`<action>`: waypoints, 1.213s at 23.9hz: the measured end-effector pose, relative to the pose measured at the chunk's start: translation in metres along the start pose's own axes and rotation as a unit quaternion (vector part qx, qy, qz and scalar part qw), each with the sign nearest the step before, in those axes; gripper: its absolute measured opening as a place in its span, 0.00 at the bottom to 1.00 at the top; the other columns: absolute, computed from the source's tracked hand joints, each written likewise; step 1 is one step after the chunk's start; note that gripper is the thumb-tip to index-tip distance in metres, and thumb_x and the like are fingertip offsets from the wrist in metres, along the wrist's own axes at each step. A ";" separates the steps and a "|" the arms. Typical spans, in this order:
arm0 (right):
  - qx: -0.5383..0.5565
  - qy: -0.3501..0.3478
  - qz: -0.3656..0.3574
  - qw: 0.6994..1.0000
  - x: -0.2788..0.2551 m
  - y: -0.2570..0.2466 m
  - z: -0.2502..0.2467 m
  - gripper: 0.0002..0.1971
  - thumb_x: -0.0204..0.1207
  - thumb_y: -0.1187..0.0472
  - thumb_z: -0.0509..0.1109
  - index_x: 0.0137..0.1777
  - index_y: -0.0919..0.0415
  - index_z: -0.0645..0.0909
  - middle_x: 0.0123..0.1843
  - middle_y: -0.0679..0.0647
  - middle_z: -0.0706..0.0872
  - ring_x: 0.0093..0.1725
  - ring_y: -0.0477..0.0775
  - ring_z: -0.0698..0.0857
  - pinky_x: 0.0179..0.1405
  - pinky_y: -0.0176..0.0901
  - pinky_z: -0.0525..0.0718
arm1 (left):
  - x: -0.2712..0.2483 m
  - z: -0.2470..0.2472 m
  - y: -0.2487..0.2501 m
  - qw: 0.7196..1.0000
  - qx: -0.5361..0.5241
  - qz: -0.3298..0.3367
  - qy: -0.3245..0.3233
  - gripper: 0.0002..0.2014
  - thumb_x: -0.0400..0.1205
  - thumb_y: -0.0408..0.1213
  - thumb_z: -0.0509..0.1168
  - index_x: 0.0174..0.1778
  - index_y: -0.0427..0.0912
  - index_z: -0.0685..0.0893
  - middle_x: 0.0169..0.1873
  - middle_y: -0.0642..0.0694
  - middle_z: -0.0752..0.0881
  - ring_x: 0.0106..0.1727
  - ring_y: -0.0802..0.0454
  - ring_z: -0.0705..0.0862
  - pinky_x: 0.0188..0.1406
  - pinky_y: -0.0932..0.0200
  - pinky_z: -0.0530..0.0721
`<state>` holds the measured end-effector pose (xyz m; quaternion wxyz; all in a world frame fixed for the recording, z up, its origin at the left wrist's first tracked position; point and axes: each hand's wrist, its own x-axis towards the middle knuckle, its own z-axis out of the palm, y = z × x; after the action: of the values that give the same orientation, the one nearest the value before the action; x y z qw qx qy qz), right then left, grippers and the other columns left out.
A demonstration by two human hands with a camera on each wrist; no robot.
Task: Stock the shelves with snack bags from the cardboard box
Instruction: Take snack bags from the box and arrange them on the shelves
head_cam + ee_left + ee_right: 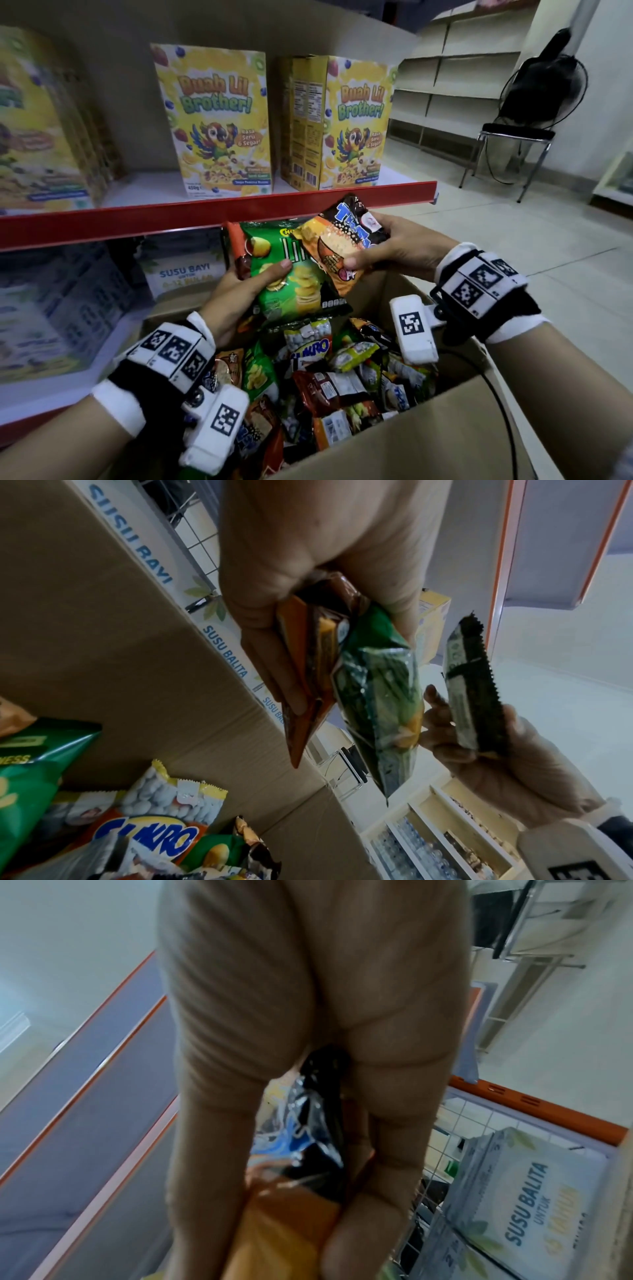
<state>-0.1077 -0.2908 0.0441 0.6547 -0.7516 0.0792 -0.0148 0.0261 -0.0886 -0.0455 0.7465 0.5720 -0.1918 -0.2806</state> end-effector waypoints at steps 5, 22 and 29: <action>-0.026 0.052 0.000 0.998 0.001 -0.002 0.005 0.20 0.58 0.65 0.79 0.50 0.70 0.83 0.44 0.62 0.91 0.43 0.61 0.88 0.49 0.50 0.87 | -0.002 0.000 0.002 1.000 0.012 0.015 -0.001 0.40 0.54 0.49 0.81 0.64 0.42 0.81 0.47 0.42 0.92 0.46 0.46 0.92 0.38 0.56 0.88; 0.109 0.091 -0.007 0.990 0.010 0.014 0.021 0.17 0.70 0.69 0.74 0.59 0.65 0.81 0.40 0.55 0.91 0.35 0.50 0.90 0.34 0.38 0.88 | -0.008 0.015 0.005 0.998 0.015 0.054 -0.002 0.43 0.54 0.59 0.79 0.66 0.47 0.79 0.54 0.49 0.90 0.55 0.53 0.89 0.54 0.56 0.85; 0.069 0.119 -0.025 0.990 0.011 0.018 0.023 0.07 0.75 0.69 0.71 0.52 0.62 0.82 0.33 0.49 0.91 0.31 0.45 0.89 0.28 0.33 0.85 | -0.006 0.002 0.012 0.999 -0.017 0.025 -0.015 0.66 0.36 0.71 0.78 0.73 0.46 0.73 0.60 0.43 0.87 0.61 0.43 0.86 0.60 0.43 0.84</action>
<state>-0.0959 -0.2726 0.0218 0.6905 -0.6989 0.1371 -0.1260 0.0226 -0.0839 -0.0334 0.7600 0.5496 -0.2125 -0.2742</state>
